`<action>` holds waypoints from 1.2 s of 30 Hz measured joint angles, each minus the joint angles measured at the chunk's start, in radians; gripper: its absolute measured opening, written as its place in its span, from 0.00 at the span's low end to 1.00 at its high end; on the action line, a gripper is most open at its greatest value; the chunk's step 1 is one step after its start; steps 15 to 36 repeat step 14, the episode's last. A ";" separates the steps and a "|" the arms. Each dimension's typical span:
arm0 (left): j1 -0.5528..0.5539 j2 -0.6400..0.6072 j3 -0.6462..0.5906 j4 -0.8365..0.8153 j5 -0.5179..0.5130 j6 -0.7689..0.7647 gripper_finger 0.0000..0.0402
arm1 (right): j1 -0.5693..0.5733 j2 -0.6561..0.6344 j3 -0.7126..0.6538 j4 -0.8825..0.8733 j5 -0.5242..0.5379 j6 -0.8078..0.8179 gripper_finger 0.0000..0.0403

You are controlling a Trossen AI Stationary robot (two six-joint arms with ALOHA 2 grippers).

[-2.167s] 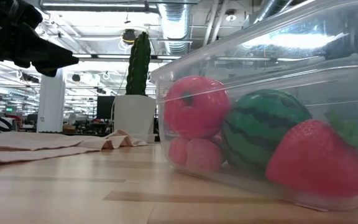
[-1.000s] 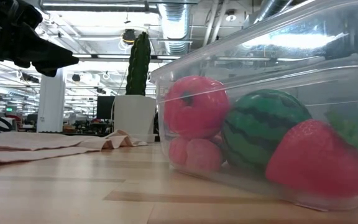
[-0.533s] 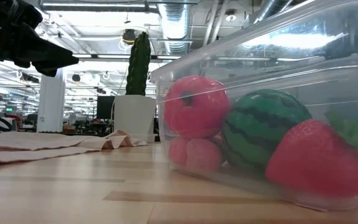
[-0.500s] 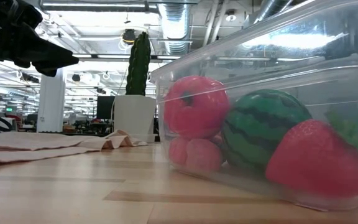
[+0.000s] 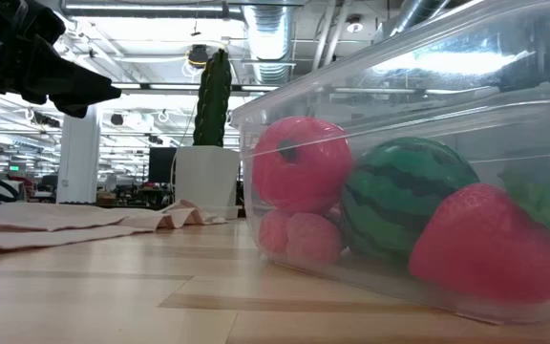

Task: Pick and placing Produce into tupperware
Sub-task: Return to Home Position

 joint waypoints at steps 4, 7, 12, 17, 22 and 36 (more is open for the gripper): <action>0.000 0.000 0.000 0.000 0.000 -0.008 0.35 | 0.000 0.000 0.000 0.000 0.000 0.000 0.23; 0.000 0.000 0.000 0.000 0.000 -0.005 0.35 | 0.000 0.000 0.000 0.000 0.000 0.000 0.23; 0.000 0.000 0.000 0.000 0.000 -0.007 0.35 | 0.000 0.000 0.000 0.000 0.000 0.000 0.23; 0.000 0.000 0.000 0.000 0.000 -0.009 0.35 | 0.000 0.000 0.000 0.000 0.000 0.000 0.23; 0.000 0.000 0.000 0.000 0.000 -0.009 0.35 | 0.000 0.000 0.000 0.000 0.000 0.000 0.23; 0.000 0.000 0.000 0.000 0.000 -0.009 0.35 | 0.000 0.000 0.000 0.000 0.000 0.000 0.23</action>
